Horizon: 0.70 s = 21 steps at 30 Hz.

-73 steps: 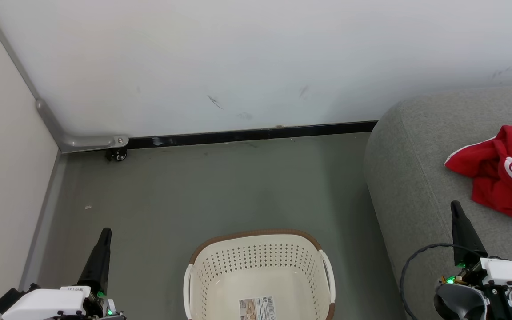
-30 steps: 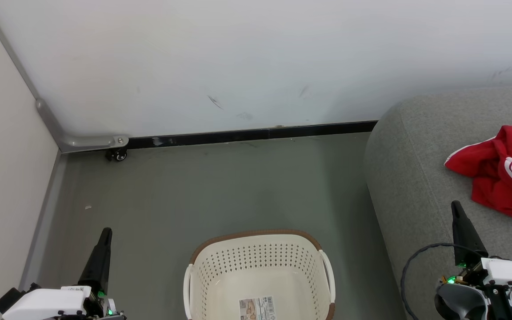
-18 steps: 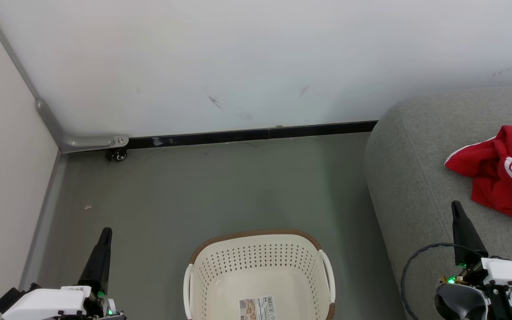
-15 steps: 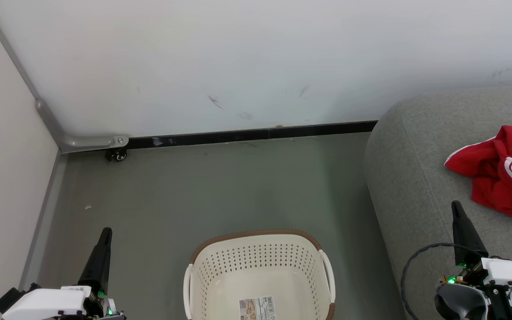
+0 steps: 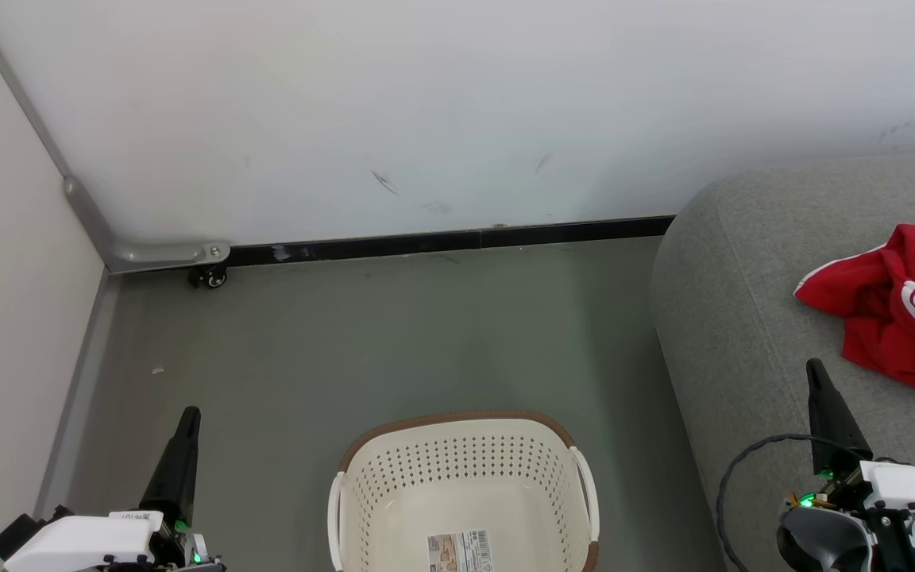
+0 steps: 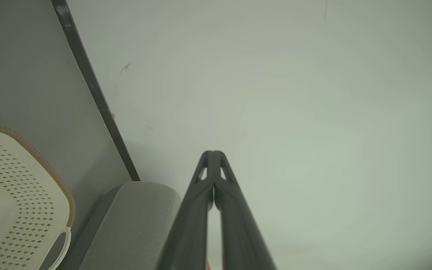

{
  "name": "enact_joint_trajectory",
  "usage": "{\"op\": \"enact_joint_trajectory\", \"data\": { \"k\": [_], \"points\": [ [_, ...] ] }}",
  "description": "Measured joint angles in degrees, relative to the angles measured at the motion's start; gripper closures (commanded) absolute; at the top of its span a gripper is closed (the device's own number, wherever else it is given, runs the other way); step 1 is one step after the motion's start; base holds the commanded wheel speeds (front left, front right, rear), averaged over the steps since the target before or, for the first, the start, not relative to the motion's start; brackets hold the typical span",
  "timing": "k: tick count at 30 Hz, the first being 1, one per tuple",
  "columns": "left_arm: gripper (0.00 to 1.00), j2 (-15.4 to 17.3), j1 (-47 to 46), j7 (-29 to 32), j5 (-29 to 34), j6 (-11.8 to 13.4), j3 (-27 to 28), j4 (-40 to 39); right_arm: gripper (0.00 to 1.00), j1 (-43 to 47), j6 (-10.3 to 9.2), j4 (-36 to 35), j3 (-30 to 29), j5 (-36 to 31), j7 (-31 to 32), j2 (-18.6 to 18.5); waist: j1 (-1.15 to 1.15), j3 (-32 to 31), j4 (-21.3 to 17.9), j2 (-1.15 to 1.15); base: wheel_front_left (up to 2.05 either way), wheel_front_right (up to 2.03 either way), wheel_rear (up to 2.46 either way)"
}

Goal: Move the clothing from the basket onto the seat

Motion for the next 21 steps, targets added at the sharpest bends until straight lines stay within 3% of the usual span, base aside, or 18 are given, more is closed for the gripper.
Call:
{"op": "enact_joint_trajectory", "data": {
  "k": [21],
  "points": [
    [1.00, 0.00, 0.00, 0.00, 0.00, 0.00, -0.01, -0.02, 1.00, -0.01, 0.00, 0.00, -0.12, -0.02, 0.01, 0.03, 0.00, 0.00, 0.00, 0.00, 0.00, 0.00, 0.00]
  ]
}}
